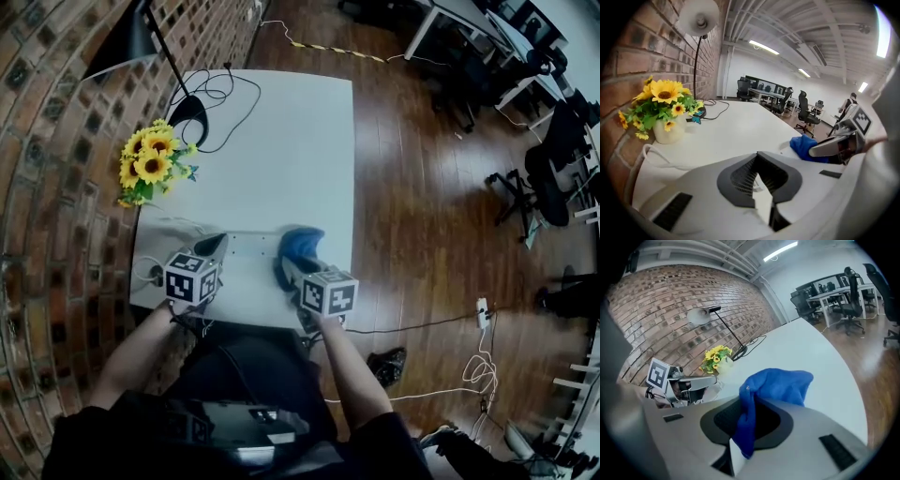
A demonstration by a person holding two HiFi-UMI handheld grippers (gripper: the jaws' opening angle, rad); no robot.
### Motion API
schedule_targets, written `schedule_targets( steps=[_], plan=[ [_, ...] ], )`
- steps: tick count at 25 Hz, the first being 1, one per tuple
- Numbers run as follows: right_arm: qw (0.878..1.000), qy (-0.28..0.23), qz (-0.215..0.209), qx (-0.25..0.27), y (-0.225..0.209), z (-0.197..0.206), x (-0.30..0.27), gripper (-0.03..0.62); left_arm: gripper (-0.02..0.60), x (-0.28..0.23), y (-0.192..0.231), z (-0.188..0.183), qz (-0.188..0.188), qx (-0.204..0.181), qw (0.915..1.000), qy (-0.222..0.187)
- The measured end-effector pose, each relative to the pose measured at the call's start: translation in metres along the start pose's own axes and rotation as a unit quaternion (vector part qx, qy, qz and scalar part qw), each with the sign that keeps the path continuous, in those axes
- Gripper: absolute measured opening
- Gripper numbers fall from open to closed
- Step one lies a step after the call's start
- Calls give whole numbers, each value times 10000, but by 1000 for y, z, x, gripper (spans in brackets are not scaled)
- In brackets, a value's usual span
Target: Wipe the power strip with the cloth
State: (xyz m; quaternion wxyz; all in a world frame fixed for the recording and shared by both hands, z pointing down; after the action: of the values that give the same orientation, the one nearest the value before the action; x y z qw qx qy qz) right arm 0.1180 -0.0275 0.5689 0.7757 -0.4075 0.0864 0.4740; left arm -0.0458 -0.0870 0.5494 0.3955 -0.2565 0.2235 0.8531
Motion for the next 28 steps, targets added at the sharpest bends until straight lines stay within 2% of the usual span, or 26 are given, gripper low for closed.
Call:
schedule_targets(
  steps=[5,9,12,14,16,19,21,25,28],
  plan=[
    [9999,61,-113,94,3,2,3,61,20,-18,-2,16,-191,-446,9983,330],
    [9997,-121,178,95,-12,-13,17,61,20,-21,-17,15,-287,-909,9949,337],
    [9989,-69,386,269,-25,-20,15,61,21,-21,-20,19,-529,-1583,9858,170],
    [9980,61,393,492,-26,-22,10,61,21,-20,-23,21,-698,-1895,9794,53],
    [9965,91,440,698,-27,-25,7,61,21,-18,-22,20,-792,-1895,9787,41],
    [9941,19,511,953,-32,-33,3,63,21,-16,-22,19,-814,-1660,9827,110],
    [9942,46,538,936,-35,-33,2,63,21,-14,-25,22,-796,-1624,9834,146],
    [9969,202,524,554,-39,-34,-2,61,21,-14,-27,21,-568,-1517,9868,18],
    [9945,291,531,850,-34,-33,-2,61,21,-13,-26,24,-322,-1623,9862,74]
  ],
)
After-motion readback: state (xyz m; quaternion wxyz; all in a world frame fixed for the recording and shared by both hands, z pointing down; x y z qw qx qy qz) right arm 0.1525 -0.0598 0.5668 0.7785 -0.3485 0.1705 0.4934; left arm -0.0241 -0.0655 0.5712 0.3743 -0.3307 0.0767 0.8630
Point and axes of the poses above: the fingertips, and each gripper's own axes: x backward along the fingers, y to its left, z out of its underside, the point moved 2 cm from there along x, backward along the fingers, and after that the axes turned 4 degrees about -y, right-handed, at the moved point
